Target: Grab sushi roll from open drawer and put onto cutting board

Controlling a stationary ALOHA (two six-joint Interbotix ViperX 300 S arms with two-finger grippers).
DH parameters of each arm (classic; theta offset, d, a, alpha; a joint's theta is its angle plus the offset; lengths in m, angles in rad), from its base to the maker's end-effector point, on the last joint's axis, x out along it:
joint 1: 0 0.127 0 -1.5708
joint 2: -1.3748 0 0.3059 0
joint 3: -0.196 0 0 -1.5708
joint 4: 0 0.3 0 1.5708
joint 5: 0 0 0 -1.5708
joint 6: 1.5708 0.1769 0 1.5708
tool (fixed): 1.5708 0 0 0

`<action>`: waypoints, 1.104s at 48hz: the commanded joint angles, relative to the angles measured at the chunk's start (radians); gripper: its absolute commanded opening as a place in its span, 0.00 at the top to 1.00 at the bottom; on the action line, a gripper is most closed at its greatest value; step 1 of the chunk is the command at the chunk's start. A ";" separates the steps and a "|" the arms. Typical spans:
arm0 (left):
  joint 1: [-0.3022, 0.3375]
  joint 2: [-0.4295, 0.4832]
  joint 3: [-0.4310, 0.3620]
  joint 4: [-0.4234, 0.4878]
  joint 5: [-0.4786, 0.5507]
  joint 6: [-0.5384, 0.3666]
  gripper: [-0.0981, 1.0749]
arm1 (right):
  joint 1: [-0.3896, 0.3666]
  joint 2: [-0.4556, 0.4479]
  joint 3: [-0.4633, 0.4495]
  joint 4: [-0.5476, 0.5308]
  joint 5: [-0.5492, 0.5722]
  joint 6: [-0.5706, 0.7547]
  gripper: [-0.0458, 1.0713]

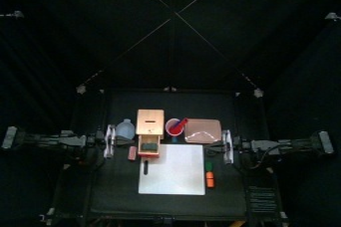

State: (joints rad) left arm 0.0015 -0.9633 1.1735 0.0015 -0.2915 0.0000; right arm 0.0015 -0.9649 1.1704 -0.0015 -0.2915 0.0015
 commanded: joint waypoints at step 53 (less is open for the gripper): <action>0.273 0.034 0.026 -0.054 0.115 0.003 0.90 | -0.163 1.158 -1.167 0.109 0.965 -0.002 0.94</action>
State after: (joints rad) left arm 0.2608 -0.9311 1.2241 -0.0491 -0.1733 0.0031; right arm -0.1442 0.1810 0.0828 0.1058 0.6397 0.0015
